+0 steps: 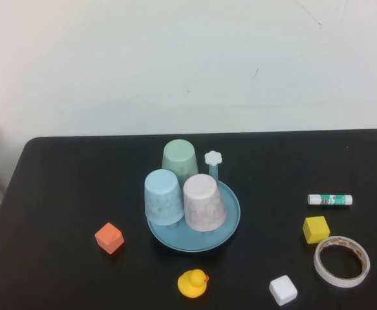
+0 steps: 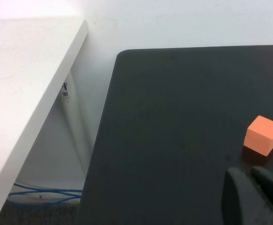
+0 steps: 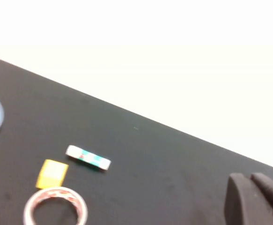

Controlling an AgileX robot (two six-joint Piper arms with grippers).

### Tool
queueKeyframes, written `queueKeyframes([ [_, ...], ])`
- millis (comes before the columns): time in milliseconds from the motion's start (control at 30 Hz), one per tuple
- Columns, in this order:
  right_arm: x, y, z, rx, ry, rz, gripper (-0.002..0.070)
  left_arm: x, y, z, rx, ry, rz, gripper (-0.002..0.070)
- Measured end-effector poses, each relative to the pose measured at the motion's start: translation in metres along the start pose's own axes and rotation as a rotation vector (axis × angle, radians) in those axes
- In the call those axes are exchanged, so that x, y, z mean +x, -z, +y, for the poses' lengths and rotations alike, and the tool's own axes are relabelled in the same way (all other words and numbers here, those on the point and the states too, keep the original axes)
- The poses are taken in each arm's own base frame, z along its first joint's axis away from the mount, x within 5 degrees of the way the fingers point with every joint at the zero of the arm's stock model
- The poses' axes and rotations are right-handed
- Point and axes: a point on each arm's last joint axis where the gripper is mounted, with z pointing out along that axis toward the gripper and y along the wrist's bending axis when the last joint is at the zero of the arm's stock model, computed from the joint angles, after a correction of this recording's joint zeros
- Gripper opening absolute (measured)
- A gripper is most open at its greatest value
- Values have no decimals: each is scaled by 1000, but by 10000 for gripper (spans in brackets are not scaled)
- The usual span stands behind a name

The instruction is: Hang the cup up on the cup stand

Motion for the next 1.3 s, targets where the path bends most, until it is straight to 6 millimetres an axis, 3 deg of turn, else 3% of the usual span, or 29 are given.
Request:
queueKeyframes([
  [500,0,0,-2,54,-38,4,0,0,0,0,0,0,0,-1],
  [867,-16,3,-5,130,-33,-298,0,0,0,0,0,0,0,-1],
  [1033,1,1,1,153,-44,-298,0,0,0,0,0,0,0,-1],
  [1300,54,-16,22,117,-102,-239,0,0,0,0,0,0,0,-1],
])
